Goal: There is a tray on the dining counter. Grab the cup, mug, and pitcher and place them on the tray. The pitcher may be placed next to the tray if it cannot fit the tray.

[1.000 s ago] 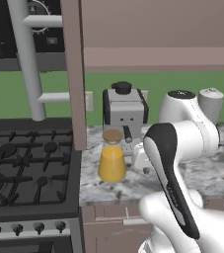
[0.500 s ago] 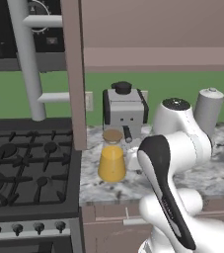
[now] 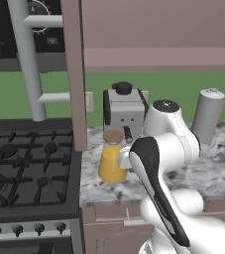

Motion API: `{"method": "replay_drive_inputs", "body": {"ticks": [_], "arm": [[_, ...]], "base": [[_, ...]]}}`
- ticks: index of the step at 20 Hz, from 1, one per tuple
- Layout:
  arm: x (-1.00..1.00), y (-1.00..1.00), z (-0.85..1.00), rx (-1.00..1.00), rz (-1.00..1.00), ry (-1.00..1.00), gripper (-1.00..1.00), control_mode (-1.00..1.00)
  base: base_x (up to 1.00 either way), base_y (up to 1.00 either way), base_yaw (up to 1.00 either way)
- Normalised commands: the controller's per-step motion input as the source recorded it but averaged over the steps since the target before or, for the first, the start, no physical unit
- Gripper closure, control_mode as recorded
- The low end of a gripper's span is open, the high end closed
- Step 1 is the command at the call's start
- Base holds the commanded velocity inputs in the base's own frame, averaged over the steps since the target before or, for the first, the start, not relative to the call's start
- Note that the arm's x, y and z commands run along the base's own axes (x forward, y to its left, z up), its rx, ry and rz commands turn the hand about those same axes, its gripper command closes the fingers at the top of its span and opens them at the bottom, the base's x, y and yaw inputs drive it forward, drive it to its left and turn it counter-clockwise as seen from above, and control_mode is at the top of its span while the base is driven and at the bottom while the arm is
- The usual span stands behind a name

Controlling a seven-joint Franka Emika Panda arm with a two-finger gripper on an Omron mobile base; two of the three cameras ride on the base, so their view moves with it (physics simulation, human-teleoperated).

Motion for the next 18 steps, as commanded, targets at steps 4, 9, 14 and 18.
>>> {"method": "replay_drive_inputs", "body": {"ticks": [4,9,14,18], "arm": [[0.32,0.13,-0.01,0.00,0.00,0.00,-1.00,-1.00],[0.34,0.08,-0.14,0.01,0.00,0.00,-1.00,-1.00],[0.34,0.04,-0.21,0.02,0.00,0.00,-1.00,-1.00],[0.33,0.04,-0.23,0.01,0.00,0.00,-1.00,-1.00]], "base": [[0.00,0.00,0.00],[0.00,0.00,0.00],[0.00,0.00,0.00],[0.00,0.00,0.00]]}}
